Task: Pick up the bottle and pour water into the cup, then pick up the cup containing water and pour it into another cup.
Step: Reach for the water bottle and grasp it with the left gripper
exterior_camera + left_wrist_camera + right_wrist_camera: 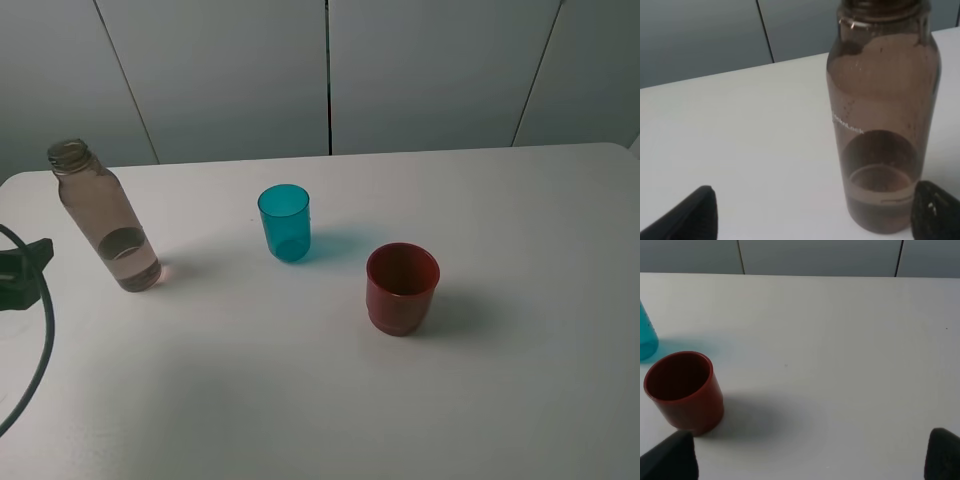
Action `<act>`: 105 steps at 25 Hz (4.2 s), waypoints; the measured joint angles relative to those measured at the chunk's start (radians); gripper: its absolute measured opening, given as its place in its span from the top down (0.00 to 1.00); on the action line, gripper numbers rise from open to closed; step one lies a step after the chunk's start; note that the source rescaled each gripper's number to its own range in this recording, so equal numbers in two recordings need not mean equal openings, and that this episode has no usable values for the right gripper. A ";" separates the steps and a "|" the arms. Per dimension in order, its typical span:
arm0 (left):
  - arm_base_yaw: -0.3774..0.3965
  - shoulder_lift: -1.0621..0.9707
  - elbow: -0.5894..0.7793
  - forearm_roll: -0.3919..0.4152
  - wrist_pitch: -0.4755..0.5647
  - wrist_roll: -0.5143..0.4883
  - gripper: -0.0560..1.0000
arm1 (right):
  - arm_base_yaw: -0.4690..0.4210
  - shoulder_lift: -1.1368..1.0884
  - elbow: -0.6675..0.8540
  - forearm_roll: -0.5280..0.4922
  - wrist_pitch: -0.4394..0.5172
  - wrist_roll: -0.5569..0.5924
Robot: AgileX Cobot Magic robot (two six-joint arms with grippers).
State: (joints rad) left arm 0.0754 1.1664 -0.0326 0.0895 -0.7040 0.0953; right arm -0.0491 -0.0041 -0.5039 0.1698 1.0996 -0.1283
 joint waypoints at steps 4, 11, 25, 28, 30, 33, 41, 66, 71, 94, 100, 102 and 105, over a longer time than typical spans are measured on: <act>0.000 0.119 0.000 -0.011 -0.059 0.014 0.05 | 0.000 0.000 0.000 0.000 0.000 0.000; 0.000 0.280 -0.002 -0.001 -0.197 0.018 0.05 | 0.000 0.000 0.000 0.000 0.000 0.000; -0.002 0.429 -0.076 0.055 -0.324 0.020 0.05 | 0.000 0.000 0.000 0.000 0.000 0.000; -0.002 0.433 -0.078 0.055 -0.324 0.020 0.05 | 0.000 0.000 0.000 0.000 0.000 0.000; -0.002 0.434 -0.094 0.062 -0.315 0.020 0.05 | 0.000 0.000 0.000 0.000 0.000 0.000; -0.002 0.434 -0.131 0.078 -0.298 0.018 0.05 | 0.000 0.000 0.000 0.000 0.000 0.000; -0.002 0.449 -0.177 0.103 -0.260 0.018 0.05 | 0.000 0.000 0.000 0.000 0.000 0.000; -0.004 0.630 -0.285 0.197 -0.335 0.021 0.06 | 0.000 0.000 0.000 0.000 0.000 0.000; -0.010 0.660 -0.315 0.230 -0.346 0.016 0.06 | 0.000 0.000 0.000 -0.001 0.000 0.000; -0.060 0.709 -0.397 0.196 -0.373 0.013 0.06 | 0.000 0.000 0.000 -0.001 0.000 0.000; -0.060 0.709 -0.416 0.204 -0.354 0.013 0.07 | 0.000 0.000 0.000 -0.001 0.000 0.000; -0.060 0.709 -0.416 0.206 -0.347 0.013 0.07 | 0.000 0.000 0.000 -0.001 0.000 0.000; -0.060 0.709 -0.416 0.206 -0.340 0.013 0.06 | 0.000 0.000 0.000 -0.001 0.000 0.000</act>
State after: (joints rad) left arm 0.0156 1.8753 -0.4482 0.2959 -1.0436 0.1081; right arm -0.0491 -0.0041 -0.5039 0.1692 1.0996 -0.1283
